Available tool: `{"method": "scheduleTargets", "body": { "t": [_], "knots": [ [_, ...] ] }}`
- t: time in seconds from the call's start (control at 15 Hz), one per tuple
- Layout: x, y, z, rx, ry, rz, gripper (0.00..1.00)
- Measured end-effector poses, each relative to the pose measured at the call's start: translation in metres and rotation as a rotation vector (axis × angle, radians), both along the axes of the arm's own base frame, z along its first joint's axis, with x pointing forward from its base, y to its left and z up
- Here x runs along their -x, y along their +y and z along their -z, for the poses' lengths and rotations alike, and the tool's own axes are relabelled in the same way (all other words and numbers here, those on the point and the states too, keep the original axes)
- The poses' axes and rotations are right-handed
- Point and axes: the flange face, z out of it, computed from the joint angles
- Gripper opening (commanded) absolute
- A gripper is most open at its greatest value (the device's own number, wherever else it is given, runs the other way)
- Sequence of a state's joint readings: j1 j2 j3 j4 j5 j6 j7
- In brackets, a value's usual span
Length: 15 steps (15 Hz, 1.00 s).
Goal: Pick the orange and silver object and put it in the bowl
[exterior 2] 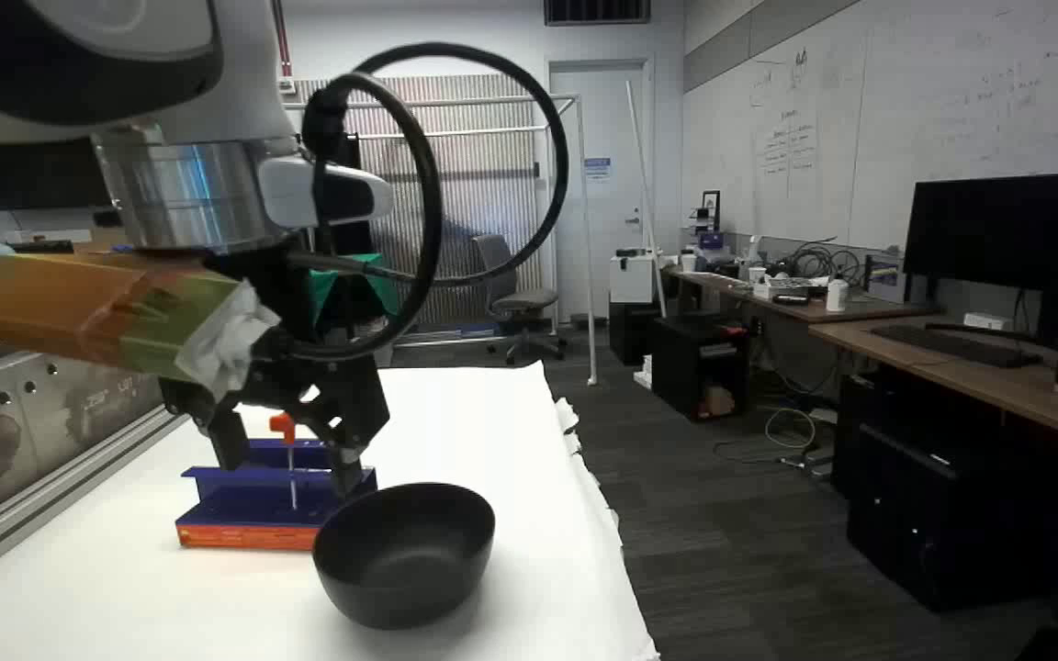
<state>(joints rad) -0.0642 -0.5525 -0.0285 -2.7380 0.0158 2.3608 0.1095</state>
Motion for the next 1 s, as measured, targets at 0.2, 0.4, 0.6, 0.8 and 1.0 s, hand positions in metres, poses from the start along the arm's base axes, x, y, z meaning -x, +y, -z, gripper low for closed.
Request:
{"method": "scheduleTargets", "body": {
  "t": [0.2, 0.4, 0.6, 0.8, 1.0],
  "knots": [
    [0.000, 0.000, -0.001, 0.000, -0.002, 0.000, 1.00],
    [0.000, 0.000, -0.001, 0.000, -0.002, 0.000, 1.00],
    [-0.016, 0.012, -0.004, 0.029, 0.002, -0.029, 1.00],
    [-0.060, 0.047, -0.009, 0.041, 0.029, -0.071, 1.00],
    [-0.106, 0.083, -0.002, 0.033, 0.103, -0.114, 1.00]
  ]
}}
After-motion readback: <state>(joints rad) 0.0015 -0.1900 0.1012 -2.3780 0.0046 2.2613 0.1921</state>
